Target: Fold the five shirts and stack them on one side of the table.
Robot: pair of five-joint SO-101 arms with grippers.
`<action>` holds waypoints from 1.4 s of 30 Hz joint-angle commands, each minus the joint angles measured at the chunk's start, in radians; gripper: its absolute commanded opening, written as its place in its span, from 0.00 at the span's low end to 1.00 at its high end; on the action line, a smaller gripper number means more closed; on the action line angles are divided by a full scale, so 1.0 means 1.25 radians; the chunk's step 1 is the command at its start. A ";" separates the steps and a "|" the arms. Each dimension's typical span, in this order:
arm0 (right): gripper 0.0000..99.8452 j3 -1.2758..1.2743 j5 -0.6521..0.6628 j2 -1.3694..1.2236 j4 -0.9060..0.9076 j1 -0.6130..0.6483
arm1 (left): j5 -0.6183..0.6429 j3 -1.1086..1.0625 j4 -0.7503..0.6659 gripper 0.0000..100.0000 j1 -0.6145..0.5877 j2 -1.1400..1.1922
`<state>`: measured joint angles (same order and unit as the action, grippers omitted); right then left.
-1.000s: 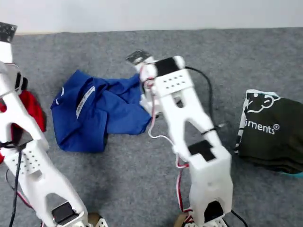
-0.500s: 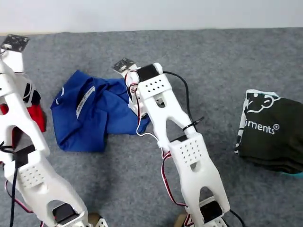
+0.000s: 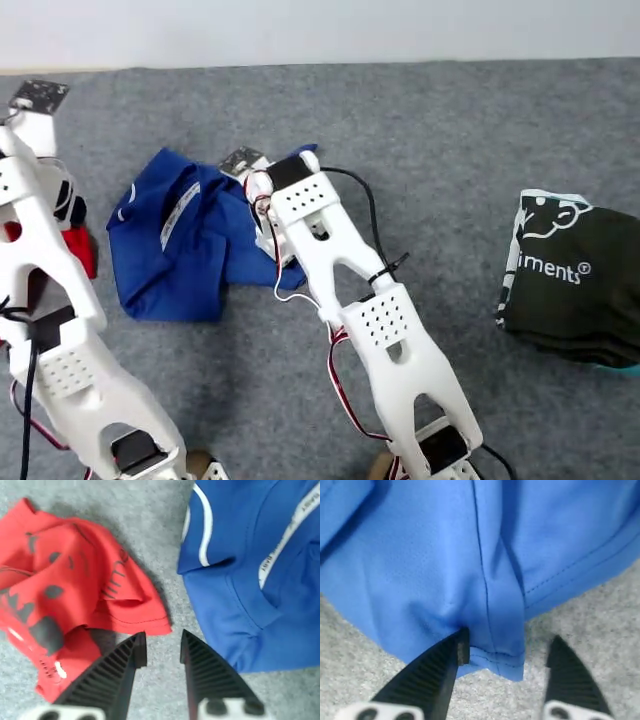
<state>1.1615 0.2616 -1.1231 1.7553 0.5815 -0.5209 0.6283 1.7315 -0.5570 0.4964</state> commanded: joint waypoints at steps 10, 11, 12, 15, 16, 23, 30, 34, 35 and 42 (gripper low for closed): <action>0.01 0.012 -0.006 0.018 0.034 -0.001 | -0.004 -0.021 0.007 0.11 0.017 -0.056; 0.01 0.004 -0.006 0.030 0.034 -0.006 | -0.004 -0.021 0.009 0.11 0.017 -0.056; 0.01 -0.014 -0.006 0.050 0.034 -0.012 | -0.004 -0.020 0.010 0.11 0.017 -0.058; 0.01 -0.076 -0.005 0.139 0.034 -0.035 | -0.004 -0.025 0.011 0.09 0.018 -0.092; 0.01 -0.101 -0.004 0.176 0.034 -0.045 | -0.004 -0.026 0.014 0.08 0.023 -0.110; 0.01 -0.239 0.055 0.440 0.034 -0.115 | -0.009 -0.169 0.018 0.08 0.156 -0.279; 0.01 -0.264 0.054 0.554 0.033 -0.196 | -0.011 -0.444 0.016 0.13 0.341 -0.419; 0.01 -0.266 0.053 0.553 0.033 -0.211 | -0.012 -0.590 -0.014 0.14 0.459 -0.425; 0.01 -0.266 0.053 0.553 0.033 -0.211 | -0.012 -0.627 -0.026 0.14 0.491 -0.425; 0.01 -0.268 0.050 0.552 0.031 -0.206 | -0.005 -0.786 -0.134 0.17 0.654 -0.426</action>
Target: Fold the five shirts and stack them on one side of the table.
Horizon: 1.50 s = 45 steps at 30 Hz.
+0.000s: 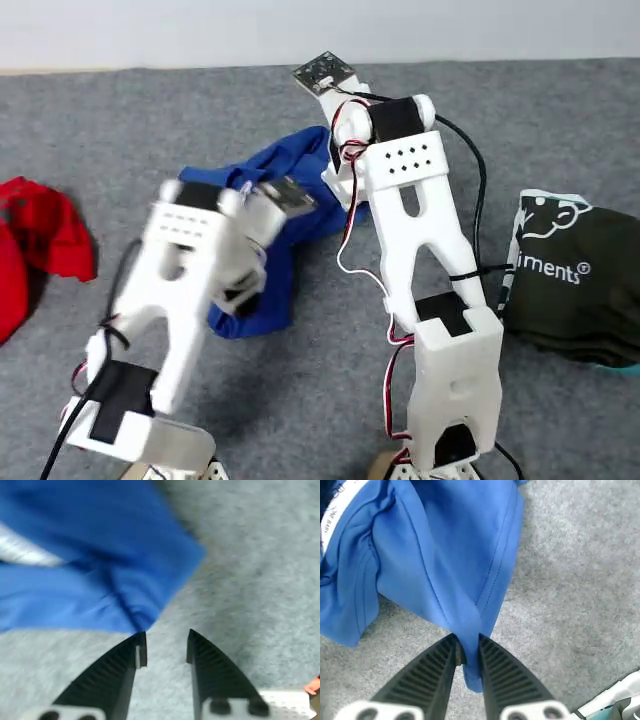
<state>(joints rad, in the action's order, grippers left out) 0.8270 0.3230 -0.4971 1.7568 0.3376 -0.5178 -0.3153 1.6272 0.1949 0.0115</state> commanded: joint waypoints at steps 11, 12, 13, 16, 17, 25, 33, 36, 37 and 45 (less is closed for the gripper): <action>0.01 0.000 0.001 0.051 0.030 -0.010 | 0.087 -0.117 -0.266 0.21 0.097 -0.036; 0.01 0.000 0.001 0.051 0.030 -0.010 | 0.087 -0.128 -0.280 0.21 0.097 -0.036; 0.01 0.000 0.001 0.051 0.030 -0.010 | 0.087 -0.142 -0.296 0.21 0.097 -0.036; 0.01 0.000 0.001 0.051 0.030 -0.010 | 0.102 -0.179 -0.341 0.21 0.095 -0.036; 0.01 0.000 0.001 0.051 0.030 -0.010 | 0.106 -0.191 -0.355 0.21 0.095 -0.036; 0.01 0.000 0.001 0.051 0.030 -0.013 | 0.104 -0.295 -0.464 0.12 0.093 -0.036; 0.01 0.000 0.006 0.051 0.031 -0.015 | 0.102 -0.326 -0.496 0.00 0.091 -0.044; 0.01 0.000 0.007 0.051 0.031 -0.020 | 0.101 -0.300 -0.443 0.00 0.079 -0.047; 0.01 0.000 0.007 0.052 0.031 -0.026 | 0.101 -0.280 -0.414 0.00 0.071 -0.048; 0.01 0.000 0.007 0.060 0.031 -0.095 | 0.103 -0.118 -0.248 0.00 -0.074 -0.273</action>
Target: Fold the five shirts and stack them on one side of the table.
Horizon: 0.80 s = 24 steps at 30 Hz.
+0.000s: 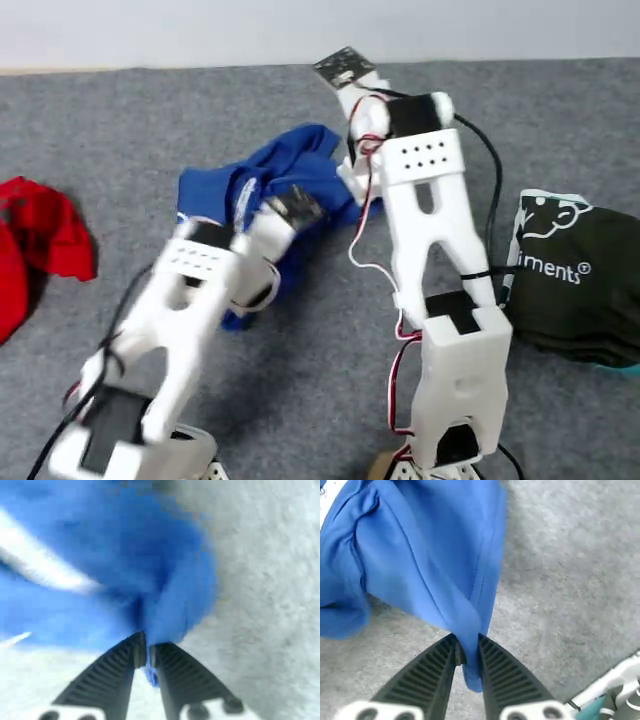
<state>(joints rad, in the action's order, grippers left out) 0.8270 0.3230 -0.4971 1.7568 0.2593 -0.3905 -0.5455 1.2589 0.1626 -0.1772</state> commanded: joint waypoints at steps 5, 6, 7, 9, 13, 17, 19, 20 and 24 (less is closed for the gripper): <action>0.01 0.004 0.007 0.089 0.031 -0.041 | 0.005 0.134 0.082 0.00 -0.119 -0.295; 0.01 0.004 0.009 0.104 0.030 -0.040 | 0.005 0.145 0.080 0.00 -0.139 -0.325; 0.01 0.004 0.009 0.121 0.030 -0.040 | 0.006 0.157 0.076 0.00 -0.161 -0.354; 0.01 0.004 0.009 0.155 0.030 -0.041 | 0.007 0.184 0.076 0.00 -0.201 -0.396; 0.01 0.004 0.009 0.226 0.030 -0.067 | 0.053 0.247 0.075 0.00 -0.297 -0.443; 0.01 0.004 0.009 0.293 0.030 -0.112 | 0.088 0.304 0.050 0.00 -0.399 -0.452; 0.01 0.004 0.009 0.325 0.030 -0.134 | 0.110 0.325 0.025 0.00 -0.447 -0.453; 0.01 0.004 0.009 0.342 0.030 -0.142 | 0.123 0.337 0.015 0.00 -0.468 -0.453; 0.01 0.004 0.006 0.411 0.030 -0.157 | 0.171 0.391 -0.007 0.00 -0.514 -0.453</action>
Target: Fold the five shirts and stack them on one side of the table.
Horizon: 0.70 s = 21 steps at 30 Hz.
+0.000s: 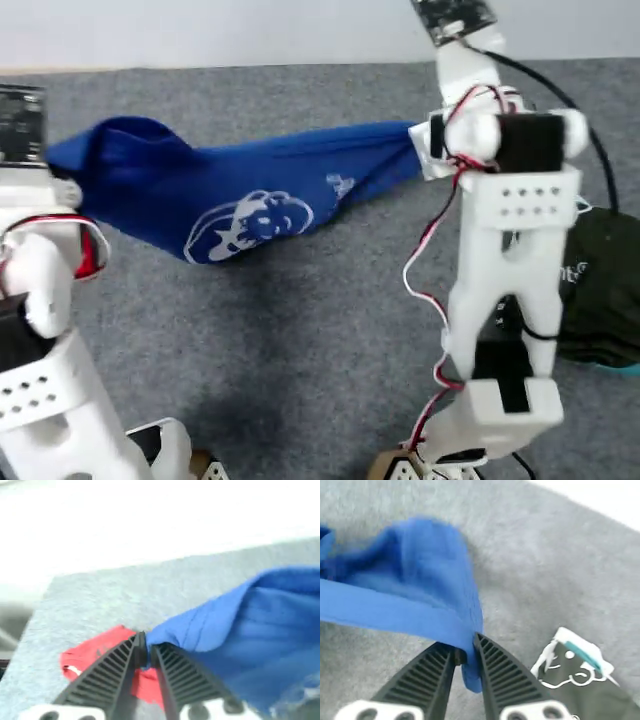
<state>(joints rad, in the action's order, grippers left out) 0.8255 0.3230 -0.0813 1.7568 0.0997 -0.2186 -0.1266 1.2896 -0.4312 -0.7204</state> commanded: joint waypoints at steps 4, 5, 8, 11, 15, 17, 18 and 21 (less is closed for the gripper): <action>0.01 0.005 0.004 0.154 0.028 -0.035 | 0.065 0.123 -0.028 0.00 -0.042 -0.020; 0.01 0.005 0.004 0.172 0.028 -0.035 | 0.069 0.144 -0.028 0.00 -0.047 -0.020; 0.01 0.006 0.004 0.230 0.028 -0.035 | 0.077 0.214 -0.027 0.00 -0.049 -0.020; 0.01 0.006 0.004 0.293 0.025 -0.035 | 0.077 0.305 -0.020 0.00 -0.049 -0.020; 0.01 0.006 0.004 0.379 0.025 -0.036 | 0.077 0.435 0.007 0.00 -0.047 -0.020; 0.01 0.006 0.005 0.418 0.025 -0.036 | 0.075 0.498 0.026 0.00 -0.047 -0.020; 0.01 0.006 0.006 0.435 0.025 -0.036 | 0.074 0.526 0.036 0.00 -0.047 -0.020; 0.01 0.006 0.009 0.484 0.025 -0.036 | 0.072 0.601 0.071 0.00 -0.048 -0.020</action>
<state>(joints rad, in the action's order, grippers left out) 0.8270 0.3230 0.4664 1.7568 0.0767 -0.1312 0.5317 1.3433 -0.4818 -0.7449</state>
